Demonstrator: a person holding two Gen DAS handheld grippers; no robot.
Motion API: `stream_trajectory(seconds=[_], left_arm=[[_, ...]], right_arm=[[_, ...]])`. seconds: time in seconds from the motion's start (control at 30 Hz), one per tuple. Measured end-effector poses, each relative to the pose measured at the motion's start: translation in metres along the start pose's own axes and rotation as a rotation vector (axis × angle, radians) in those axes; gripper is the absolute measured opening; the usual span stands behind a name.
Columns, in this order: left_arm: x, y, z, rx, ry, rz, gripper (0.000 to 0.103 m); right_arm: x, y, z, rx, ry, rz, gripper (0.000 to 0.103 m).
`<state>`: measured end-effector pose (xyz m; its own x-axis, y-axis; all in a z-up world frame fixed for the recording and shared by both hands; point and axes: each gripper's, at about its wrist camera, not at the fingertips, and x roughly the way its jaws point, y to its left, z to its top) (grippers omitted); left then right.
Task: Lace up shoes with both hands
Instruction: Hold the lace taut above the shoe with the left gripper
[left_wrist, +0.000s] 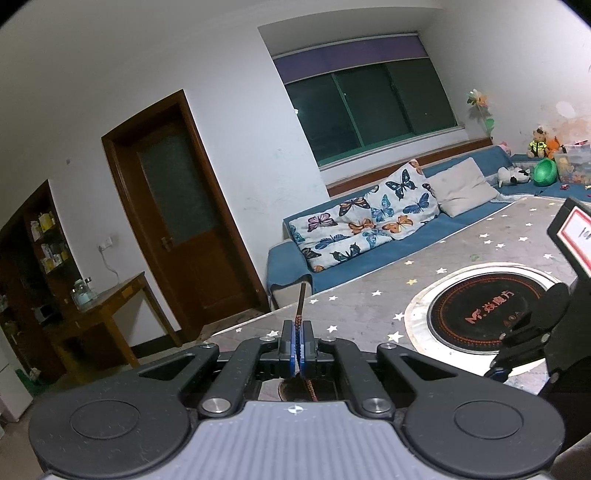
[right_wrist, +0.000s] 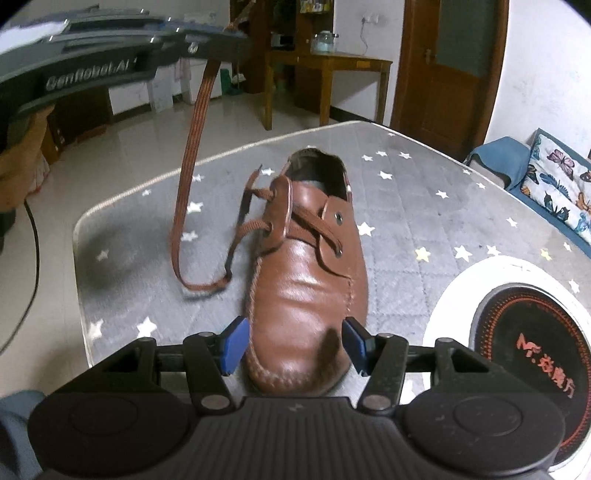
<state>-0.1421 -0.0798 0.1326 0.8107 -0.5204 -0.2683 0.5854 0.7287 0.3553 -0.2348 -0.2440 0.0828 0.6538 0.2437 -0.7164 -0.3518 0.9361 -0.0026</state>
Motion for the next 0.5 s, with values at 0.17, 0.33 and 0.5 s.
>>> stream_trajectory(seconds=[0.17,0.33,0.5], left_arm=[[-0.003,0.003,-0.001,-0.004,-0.002,0.001,0.002],[-0.002,0.005,-0.002,-0.006,0.0,0.007,0.002],[0.0,0.001,-0.004,0.002,0.009,0.008,0.003]], right_arm=[[0.007,0.006,0.003,0.011,0.006,0.012,0.056],[0.011,0.009,0.005,0.021,0.007,0.012,0.056],[0.015,0.01,0.007,0.044,0.006,0.018,0.056]])
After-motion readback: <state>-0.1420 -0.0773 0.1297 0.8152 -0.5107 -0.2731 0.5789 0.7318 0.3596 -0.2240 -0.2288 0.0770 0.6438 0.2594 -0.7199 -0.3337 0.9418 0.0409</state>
